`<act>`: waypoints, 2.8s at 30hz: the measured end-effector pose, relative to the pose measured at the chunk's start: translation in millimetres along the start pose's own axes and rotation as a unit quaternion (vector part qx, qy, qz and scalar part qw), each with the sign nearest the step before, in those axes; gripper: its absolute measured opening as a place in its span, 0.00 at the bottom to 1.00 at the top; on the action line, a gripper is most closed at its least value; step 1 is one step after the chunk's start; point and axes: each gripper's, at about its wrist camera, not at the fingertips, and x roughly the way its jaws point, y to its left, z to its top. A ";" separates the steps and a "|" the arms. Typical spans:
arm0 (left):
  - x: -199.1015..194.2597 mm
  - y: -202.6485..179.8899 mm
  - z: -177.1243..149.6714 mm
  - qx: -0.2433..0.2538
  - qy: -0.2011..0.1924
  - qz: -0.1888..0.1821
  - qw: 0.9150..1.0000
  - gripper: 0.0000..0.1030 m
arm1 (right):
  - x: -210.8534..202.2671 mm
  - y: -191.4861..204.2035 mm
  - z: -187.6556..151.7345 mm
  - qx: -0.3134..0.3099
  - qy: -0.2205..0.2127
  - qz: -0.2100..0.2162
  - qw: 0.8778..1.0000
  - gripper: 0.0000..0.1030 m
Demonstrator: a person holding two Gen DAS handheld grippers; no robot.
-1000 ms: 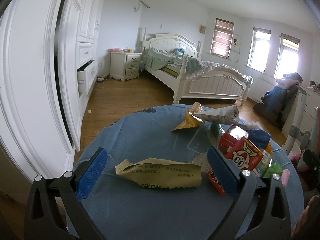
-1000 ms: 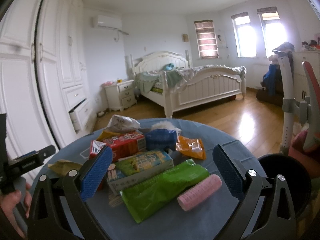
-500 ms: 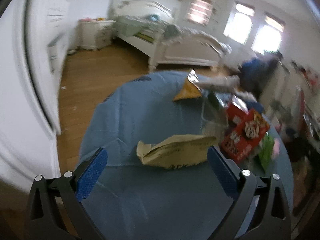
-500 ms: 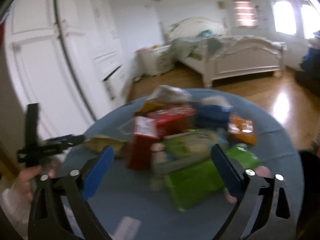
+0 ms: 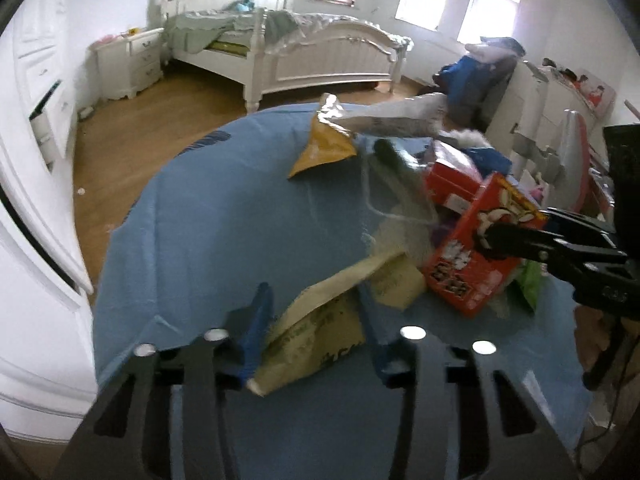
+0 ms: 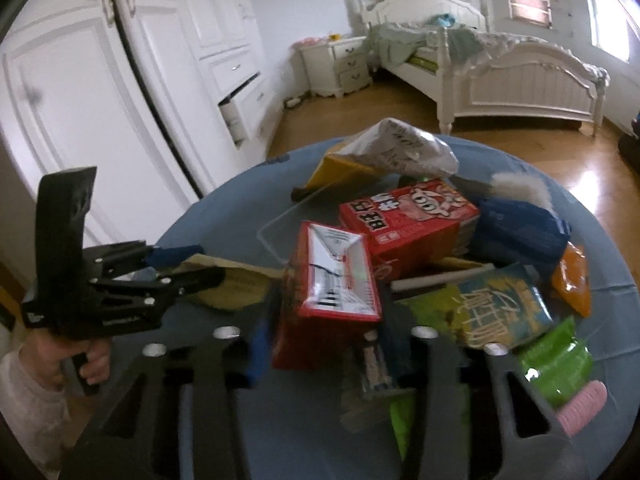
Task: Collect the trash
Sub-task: 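Grasp the beige paper wrapper with the left tool while the right tool grasps the red-white carton, then carry the wrapper and carton with both tools over the black trash bin, then open both tools to drop the wrapper and carton into the bin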
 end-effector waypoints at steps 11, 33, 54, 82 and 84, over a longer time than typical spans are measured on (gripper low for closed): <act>-60.4 -42.1 7.1 -0.027 -0.068 -0.044 0.996 0.15 | -109.2 -55.1 -20.2 0.094 -0.121 0.049 0.987 0.33; 111.3 -377.6 67.9 0.108 0.054 -0.221 0.968 0.16 | -206.4 -298.5 -191.5 0.291 -0.200 -0.219 0.910 0.33; 204.0 -458.2 48.1 0.195 0.157 -0.137 0.958 0.16 | -146.8 -347.6 -238.4 0.388 -0.120 -0.178 0.896 0.33; 34.8 -229.3 111.8 0.028 -0.068 -0.123 0.990 0.81 | -134.8 -222.7 -50.5 0.190 -0.114 -0.084 0.971 0.61; 23.9 -193.7 116.1 0.008 -0.082 -0.099 0.992 0.81 | -121.3 -202.7 -21.8 0.157 -0.106 -0.054 0.980 0.61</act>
